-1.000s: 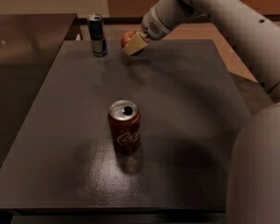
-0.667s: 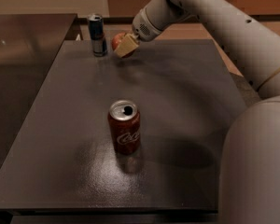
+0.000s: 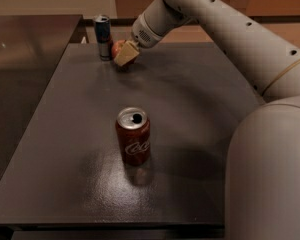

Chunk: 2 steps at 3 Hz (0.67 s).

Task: Move apple near redbull can

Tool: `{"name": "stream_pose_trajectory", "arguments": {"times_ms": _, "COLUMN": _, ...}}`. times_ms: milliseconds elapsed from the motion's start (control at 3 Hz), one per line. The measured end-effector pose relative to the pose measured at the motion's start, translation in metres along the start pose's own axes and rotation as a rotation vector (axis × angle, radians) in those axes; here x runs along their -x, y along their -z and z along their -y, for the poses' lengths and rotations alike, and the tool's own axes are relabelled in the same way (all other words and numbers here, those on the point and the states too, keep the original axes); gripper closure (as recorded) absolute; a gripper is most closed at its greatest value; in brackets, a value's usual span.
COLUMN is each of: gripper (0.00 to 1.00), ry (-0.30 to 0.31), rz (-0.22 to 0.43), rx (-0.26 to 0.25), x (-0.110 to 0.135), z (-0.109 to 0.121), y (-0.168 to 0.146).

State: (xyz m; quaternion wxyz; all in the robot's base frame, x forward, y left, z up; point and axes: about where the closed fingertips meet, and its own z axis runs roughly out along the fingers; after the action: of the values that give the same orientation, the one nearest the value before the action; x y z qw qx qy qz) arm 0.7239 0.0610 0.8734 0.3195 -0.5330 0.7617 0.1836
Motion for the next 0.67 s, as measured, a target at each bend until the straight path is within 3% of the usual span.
{"name": "stream_pose_trajectory", "arguments": {"times_ms": 667, "gripper": 0.35, "ry": -0.001, "rz": 0.002, "rx": -0.010, "x": -0.0042, "z": -0.0004, "y": -0.0082}}
